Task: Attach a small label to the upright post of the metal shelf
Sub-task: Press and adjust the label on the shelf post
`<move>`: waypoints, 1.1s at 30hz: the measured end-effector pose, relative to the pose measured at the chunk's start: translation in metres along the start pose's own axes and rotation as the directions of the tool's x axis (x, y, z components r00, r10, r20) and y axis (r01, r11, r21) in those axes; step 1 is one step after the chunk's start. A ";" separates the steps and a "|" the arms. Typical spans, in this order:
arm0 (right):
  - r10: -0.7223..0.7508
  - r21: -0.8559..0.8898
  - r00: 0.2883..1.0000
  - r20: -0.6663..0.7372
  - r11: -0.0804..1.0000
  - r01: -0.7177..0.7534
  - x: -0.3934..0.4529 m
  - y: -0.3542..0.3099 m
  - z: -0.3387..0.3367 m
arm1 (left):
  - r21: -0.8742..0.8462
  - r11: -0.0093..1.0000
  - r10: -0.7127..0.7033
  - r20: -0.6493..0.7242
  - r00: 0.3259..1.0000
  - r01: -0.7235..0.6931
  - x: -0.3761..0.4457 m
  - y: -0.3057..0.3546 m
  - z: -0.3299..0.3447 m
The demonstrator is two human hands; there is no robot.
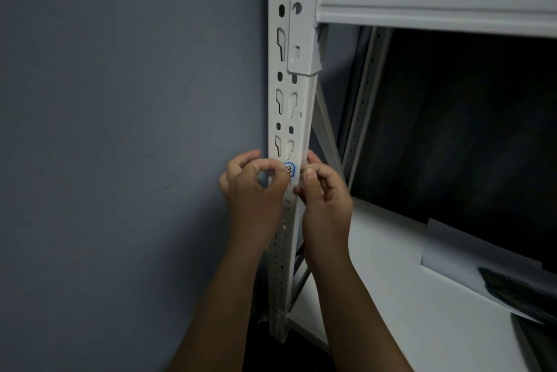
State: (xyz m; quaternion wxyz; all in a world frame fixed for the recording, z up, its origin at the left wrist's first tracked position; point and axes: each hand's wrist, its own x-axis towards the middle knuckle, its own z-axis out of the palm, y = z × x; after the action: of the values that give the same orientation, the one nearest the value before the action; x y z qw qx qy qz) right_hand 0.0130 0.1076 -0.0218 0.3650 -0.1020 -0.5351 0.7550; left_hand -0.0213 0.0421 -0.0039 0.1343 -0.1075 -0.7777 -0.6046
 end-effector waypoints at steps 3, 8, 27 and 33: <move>0.009 0.000 1.000 -0.004 1.000 -0.009 0.000 0.000 0.000 | -0.018 1.000 -0.002 -0.004 1.000 0.001 0.000 0.003 -0.004; 0.025 -0.042 0.999 -0.019 0.999 -0.026 -0.002 -0.003 0.001 | 0.003 1.000 0.021 0.003 1.000 -0.021 -0.004 0.005 -0.011; 0.071 0.085 0.995 0.066 0.993 -0.076 -0.007 -0.023 0.000 | -0.077 0.994 0.087 0.148 0.985 -0.077 -0.013 0.004 -0.025; 0.059 0.052 0.996 0.064 0.997 -0.062 -0.007 -0.023 0.000 | -0.099 0.993 0.073 0.157 0.985 -0.058 -0.013 0.004 -0.025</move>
State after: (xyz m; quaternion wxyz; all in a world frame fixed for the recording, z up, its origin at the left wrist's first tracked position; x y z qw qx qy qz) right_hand 0.0284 0.1072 -0.0029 0.3277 -0.0848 -0.5225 0.7826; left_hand -0.0054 0.0186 0.0010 0.0858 -0.1874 -0.7528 -0.6251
